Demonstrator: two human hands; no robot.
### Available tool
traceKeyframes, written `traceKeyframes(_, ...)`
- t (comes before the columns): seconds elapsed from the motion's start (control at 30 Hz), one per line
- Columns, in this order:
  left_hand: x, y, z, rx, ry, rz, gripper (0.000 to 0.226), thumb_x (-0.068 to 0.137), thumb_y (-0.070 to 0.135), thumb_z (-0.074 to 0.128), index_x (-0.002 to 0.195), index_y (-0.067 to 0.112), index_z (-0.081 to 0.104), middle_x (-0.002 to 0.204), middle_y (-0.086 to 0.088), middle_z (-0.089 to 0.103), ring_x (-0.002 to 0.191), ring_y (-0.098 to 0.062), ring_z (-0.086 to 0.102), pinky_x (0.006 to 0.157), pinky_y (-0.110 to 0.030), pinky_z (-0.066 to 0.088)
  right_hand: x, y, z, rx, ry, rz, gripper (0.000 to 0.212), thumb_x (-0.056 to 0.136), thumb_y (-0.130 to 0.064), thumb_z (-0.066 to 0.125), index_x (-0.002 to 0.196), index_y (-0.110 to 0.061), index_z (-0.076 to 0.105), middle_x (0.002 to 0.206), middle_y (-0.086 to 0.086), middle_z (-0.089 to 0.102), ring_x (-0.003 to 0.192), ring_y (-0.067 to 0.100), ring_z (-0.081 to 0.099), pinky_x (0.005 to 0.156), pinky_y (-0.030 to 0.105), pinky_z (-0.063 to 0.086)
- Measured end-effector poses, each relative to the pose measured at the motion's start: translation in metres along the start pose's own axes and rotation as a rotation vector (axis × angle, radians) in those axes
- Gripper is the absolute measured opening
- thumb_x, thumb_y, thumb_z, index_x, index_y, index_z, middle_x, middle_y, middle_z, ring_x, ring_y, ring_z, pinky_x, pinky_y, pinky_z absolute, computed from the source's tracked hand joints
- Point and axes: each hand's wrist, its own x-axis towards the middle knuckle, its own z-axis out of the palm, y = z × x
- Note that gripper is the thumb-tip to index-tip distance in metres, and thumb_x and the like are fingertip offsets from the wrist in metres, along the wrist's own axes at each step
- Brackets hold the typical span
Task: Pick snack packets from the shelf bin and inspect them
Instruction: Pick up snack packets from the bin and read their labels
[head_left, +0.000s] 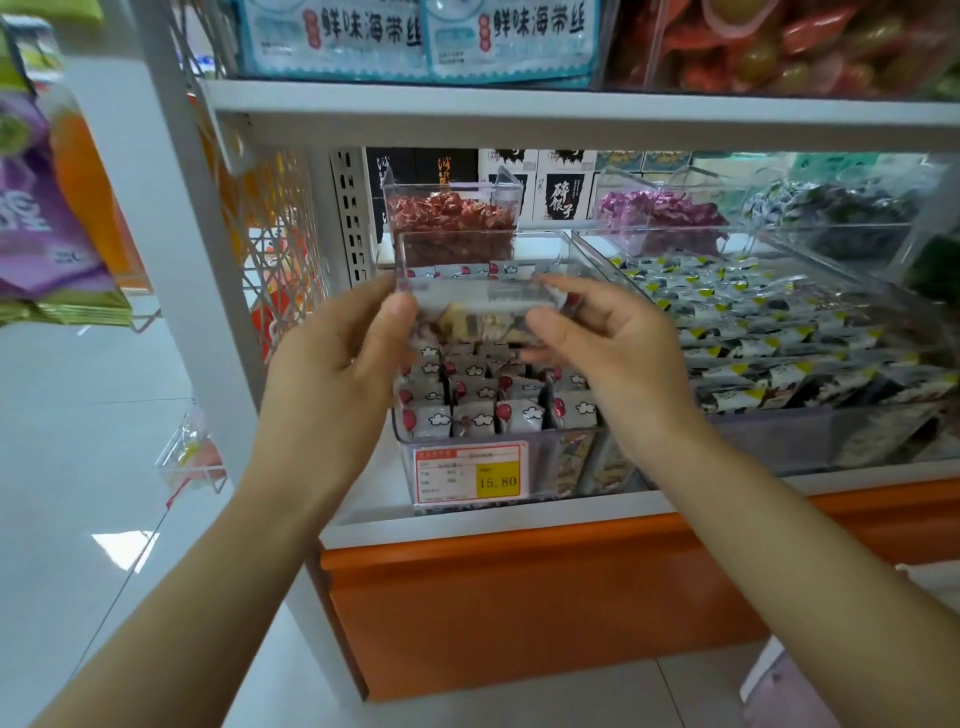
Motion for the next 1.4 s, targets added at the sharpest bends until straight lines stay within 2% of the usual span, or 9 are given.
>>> traceKeyframes(0.1, 0.011, -0.015, -0.007, 0.418, -0.059, 0.108, 0.051, 0.091, 0.039, 0.051, 0.138, 0.022, 0.043, 0.13, 0.004, 0.056, 0.116, -0.009, 0.051, 0.097, -0.028, 0.041, 0.023, -0.005, -0.003, -0.082, 0.115, -0.018, 0.02, 0.085, -0.008, 0.065, 0.102, -0.018, 0.062, 0.092, 0.0, 0.068, 0.077, 0.015, 0.07, 0.071, 0.029, 0.059)
traceKeyframes(0.2, 0.01, -0.029, -0.002, 0.63, -0.286, 0.065, 0.075, 0.087, 0.052, 0.043, 0.149, 0.021, 0.016, 0.156, -0.002, 0.019, 0.143, -0.021, 0.014, 0.114, -0.037, 0.011, 0.05, -0.004, 0.009, -0.244, 0.102, -0.046, 0.023, 0.084, -0.01, 0.066, 0.106, -0.007, 0.06, 0.102, 0.008, 0.065, 0.088, 0.022, 0.067, 0.079, 0.037, 0.057)
traceKeyframes(0.3, 0.005, -0.039, 0.004, 0.649, -0.349, 0.051, 0.088, 0.079, 0.066, 0.031, 0.15, 0.022, 0.001, 0.158, 0.001, 0.006, 0.144, -0.017, 0.003, 0.111, -0.031, 0.002, 0.073, 0.0, 0.026, -0.45, 0.003, -0.089, 0.027, 0.083, -0.015, 0.068, 0.107, -0.005, 0.06, 0.107, 0.004, 0.062, 0.095, 0.016, 0.06, 0.084, 0.028, 0.052)
traceKeyframes(0.43, 0.005, -0.041, 0.005, 0.621, -0.342, 0.068, 0.094, 0.074, 0.07, 0.024, 0.149, 0.021, -0.006, 0.158, -0.001, 0.003, 0.144, -0.015, 0.001, 0.109, -0.027, -0.001, 0.09, 0.01, 0.049, -0.66, -0.17, -0.177, 0.012, 0.083, -0.018, 0.069, 0.088, -0.015, 0.058, 0.082, -0.009, 0.05, 0.071, 0.001, 0.044, 0.057, 0.007, 0.028)
traceKeyframes(0.5, 0.004, -0.043, 0.006, 0.6, -0.352, 0.065, 0.092, 0.079, 0.066, 0.031, 0.148, 0.022, -0.01, 0.158, -0.001, 0.002, 0.144, -0.015, 0.0, 0.109, -0.027, -0.001, 0.096, 0.017, 0.058, -0.761, -0.258, -0.218, 0.015, 0.082, -0.019, 0.07, 0.079, -0.012, 0.057, 0.08, -0.004, 0.051, 0.072, 0.008, 0.043, 0.055, 0.01, 0.028)
traceKeyframes(0.73, 0.004, -0.047, 0.004, 0.513, -0.409, 0.004, 0.095, 0.082, 0.062, 0.04, 0.146, 0.024, -0.019, 0.158, 0.001, -0.004, 0.142, -0.01, -0.003, 0.105, -0.025, -0.002, 0.101, 0.032, 0.067, -1.142, -0.604, -0.168, 0.027, 0.093, -0.035, 0.052, 0.093, -0.015, 0.069, 0.091, 0.001, 0.064, 0.106, 0.021, 0.046, 0.092, 0.04, 0.039)
traceKeyframes(0.93, 0.006, -0.045, 0.004, 0.47, -0.454, -0.04, 0.1, 0.069, 0.073, 0.03, 0.145, 0.03, -0.018, 0.157, 0.005, 0.002, 0.137, -0.004, 0.004, 0.106, -0.028, 0.005, 0.126, 0.022, 0.062, -0.837, -0.438, -0.091, 0.022, 0.092, -0.01, 0.051, 0.1, -0.004, 0.07, 0.107, 0.013, 0.069, 0.095, 0.027, 0.065, 0.09, 0.038, 0.049)
traceKeyframes(1.23, 0.006, -0.047, 0.005, 0.462, -0.421, 0.001, 0.095, 0.08, 0.063, 0.041, 0.147, 0.025, -0.016, 0.157, 0.002, 0.005, 0.137, -0.004, 0.007, 0.098, -0.021, 0.004, 0.136, 0.051, 0.093, -1.135, -0.41, -0.128, 0.009, 0.077, -0.026, 0.074, 0.082, -0.025, 0.067, 0.113, 0.003, 0.056, 0.112, 0.025, 0.047, 0.096, 0.04, 0.041)
traceKeyframes(1.4, 0.006, -0.045, 0.001, 0.447, -0.398, -0.004, 0.09, 0.082, 0.061, 0.041, 0.148, 0.026, -0.009, 0.158, 0.003, 0.004, 0.142, -0.011, 0.004, 0.105, -0.026, 0.006, 0.132, 0.019, 0.072, -0.595, -0.233, -0.072, 0.005, 0.087, -0.011, 0.063, 0.092, -0.011, 0.064, 0.088, -0.005, 0.06, 0.079, 0.005, 0.054, 0.081, 0.023, 0.049)
